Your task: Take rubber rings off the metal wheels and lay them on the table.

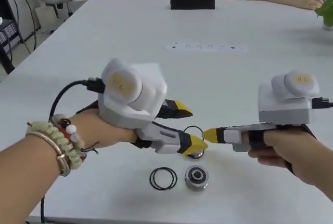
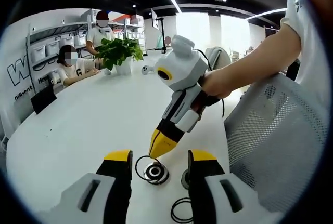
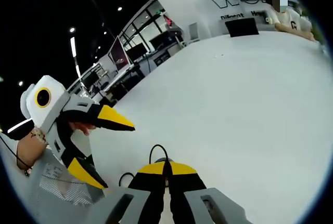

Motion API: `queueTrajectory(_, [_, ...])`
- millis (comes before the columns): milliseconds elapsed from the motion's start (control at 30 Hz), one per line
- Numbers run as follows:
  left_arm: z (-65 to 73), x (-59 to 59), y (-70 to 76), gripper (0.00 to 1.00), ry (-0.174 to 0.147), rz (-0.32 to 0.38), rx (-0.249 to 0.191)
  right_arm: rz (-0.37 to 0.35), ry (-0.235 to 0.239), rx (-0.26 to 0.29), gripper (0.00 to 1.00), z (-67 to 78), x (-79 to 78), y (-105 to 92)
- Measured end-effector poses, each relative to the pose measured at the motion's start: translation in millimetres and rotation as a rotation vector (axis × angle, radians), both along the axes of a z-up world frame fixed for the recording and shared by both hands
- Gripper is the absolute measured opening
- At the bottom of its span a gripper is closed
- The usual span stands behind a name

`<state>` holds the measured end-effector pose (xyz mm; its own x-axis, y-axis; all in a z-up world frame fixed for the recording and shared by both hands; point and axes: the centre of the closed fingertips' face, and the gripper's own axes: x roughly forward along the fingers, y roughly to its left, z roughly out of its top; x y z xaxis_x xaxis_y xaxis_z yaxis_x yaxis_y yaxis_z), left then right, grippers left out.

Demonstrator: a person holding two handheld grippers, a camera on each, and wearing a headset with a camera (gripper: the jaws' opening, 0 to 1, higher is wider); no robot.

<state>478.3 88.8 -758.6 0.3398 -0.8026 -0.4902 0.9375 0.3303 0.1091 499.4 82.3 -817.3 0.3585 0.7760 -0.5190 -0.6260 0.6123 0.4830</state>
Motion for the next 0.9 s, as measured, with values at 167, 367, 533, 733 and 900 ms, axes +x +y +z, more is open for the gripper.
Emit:
queueTrajectory(167, [30.4, -4.8, 5.9, 0.47, -0.055, -0.015, -0.002, -0.004, -0.012, 0.02, 0.0, 8.0, 0.2, 0.6])
queueTrajectory(367, [51.0, -12.7, 19.0, 0.53, -0.076, -0.003, -0.019, -0.001, -0.02, 0.027, 0.0, 11.4, 0.4, 0.6])
queueTrajectory(533, [57.0, -23.7, 33.6, 0.61, -0.073, -0.002, 0.001, 0.002, -0.024, 0.037, 0.0, 15.1, -0.8, 0.6])
queueTrajectory(733, [68.3, -33.5, 52.2, 0.63, -0.083, 0.021, -0.005, 0.008, -0.025, 0.051, 0.0, 18.6, -2.7, 1.7])
queueTrajectory(900, [73.7, -39.5, 70.8, 0.65, -0.08, 0.076, -0.021, 0.016, -0.026, 0.062, 0.0, 22.9, -6.1, 4.6])
